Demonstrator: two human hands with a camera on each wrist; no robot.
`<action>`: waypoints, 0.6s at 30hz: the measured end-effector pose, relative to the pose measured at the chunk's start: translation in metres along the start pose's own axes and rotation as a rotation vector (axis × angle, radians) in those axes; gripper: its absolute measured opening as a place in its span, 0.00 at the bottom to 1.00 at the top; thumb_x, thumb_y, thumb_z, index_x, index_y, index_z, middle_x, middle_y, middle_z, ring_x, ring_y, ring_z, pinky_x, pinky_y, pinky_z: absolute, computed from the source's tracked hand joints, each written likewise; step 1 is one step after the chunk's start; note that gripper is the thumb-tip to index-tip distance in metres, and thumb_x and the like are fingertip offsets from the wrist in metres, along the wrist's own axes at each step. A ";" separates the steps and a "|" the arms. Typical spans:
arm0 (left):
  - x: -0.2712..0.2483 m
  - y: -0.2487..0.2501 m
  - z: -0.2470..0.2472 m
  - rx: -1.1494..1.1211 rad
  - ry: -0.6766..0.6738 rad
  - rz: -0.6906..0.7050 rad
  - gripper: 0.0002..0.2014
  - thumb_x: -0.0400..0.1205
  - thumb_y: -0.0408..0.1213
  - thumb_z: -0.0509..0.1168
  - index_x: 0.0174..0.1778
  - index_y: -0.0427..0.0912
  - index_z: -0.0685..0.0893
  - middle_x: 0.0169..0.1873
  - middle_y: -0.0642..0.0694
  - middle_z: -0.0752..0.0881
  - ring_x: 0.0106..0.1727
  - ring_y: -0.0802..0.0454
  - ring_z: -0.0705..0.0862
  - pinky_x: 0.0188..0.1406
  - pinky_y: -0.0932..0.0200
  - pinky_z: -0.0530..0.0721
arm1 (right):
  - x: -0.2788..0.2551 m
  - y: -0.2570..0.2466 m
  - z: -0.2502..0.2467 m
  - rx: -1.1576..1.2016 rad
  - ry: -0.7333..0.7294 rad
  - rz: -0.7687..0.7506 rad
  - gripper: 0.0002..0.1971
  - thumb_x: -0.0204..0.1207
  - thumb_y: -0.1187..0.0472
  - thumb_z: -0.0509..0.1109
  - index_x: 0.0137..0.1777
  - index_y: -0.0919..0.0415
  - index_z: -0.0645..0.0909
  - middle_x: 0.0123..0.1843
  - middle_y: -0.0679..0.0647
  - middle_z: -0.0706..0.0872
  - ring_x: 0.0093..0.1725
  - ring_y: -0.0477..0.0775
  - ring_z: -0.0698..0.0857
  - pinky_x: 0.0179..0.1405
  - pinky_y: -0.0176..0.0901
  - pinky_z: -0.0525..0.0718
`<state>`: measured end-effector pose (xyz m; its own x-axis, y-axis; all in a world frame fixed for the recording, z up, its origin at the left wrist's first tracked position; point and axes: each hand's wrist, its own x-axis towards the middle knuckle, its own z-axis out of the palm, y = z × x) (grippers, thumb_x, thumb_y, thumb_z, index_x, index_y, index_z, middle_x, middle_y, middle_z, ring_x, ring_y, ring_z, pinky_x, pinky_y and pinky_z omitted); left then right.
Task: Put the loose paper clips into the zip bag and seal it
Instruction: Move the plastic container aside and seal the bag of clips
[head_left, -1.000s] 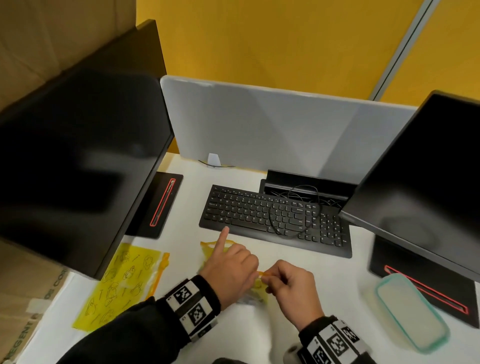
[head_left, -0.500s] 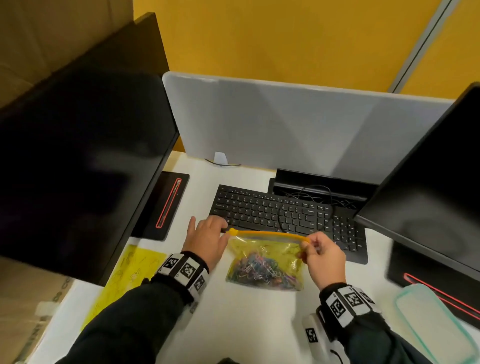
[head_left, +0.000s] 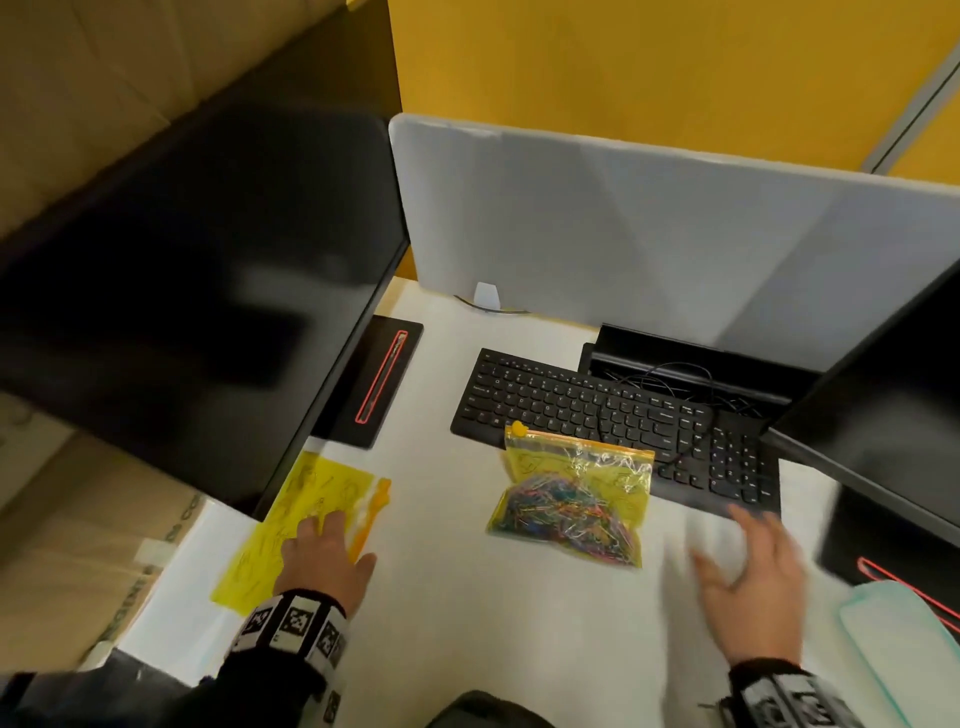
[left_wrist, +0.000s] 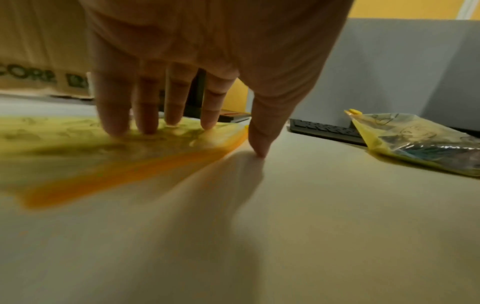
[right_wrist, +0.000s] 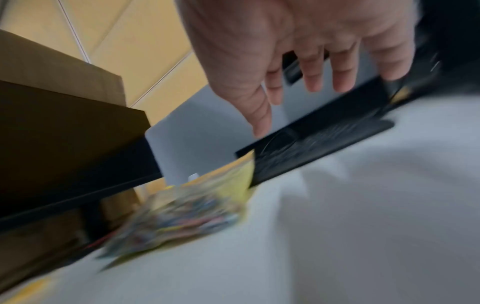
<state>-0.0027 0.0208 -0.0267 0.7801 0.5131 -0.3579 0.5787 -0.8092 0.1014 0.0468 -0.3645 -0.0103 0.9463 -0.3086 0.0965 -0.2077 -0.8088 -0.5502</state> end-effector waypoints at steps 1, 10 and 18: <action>0.000 0.000 -0.001 0.008 -0.006 0.016 0.30 0.76 0.50 0.64 0.71 0.47 0.63 0.70 0.40 0.67 0.66 0.37 0.69 0.61 0.46 0.75 | 0.006 0.013 -0.016 -0.061 0.080 -0.019 0.29 0.65 0.48 0.65 0.65 0.63 0.77 0.71 0.72 0.73 0.68 0.74 0.72 0.66 0.66 0.72; -0.007 0.050 0.005 0.014 -0.161 0.278 0.33 0.78 0.52 0.61 0.77 0.47 0.57 0.78 0.40 0.56 0.76 0.38 0.57 0.73 0.48 0.63 | 0.000 0.067 -0.078 -0.355 -0.243 0.573 0.34 0.74 0.30 0.49 0.79 0.37 0.48 0.85 0.54 0.50 0.81 0.67 0.52 0.76 0.76 0.51; -0.028 0.077 -0.009 -0.330 -0.231 0.499 0.25 0.77 0.44 0.67 0.70 0.46 0.71 0.73 0.43 0.69 0.72 0.47 0.68 0.71 0.56 0.66 | -0.039 -0.001 -0.064 -0.298 -0.525 0.201 0.32 0.78 0.45 0.61 0.77 0.31 0.49 0.80 0.48 0.66 0.73 0.60 0.71 0.69 0.58 0.73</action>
<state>0.0221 -0.0527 -0.0006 0.9245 -0.0072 -0.3810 0.2307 -0.7852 0.5746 -0.0059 -0.3842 0.0395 0.8613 -0.2435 -0.4459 -0.3824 -0.8886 -0.2534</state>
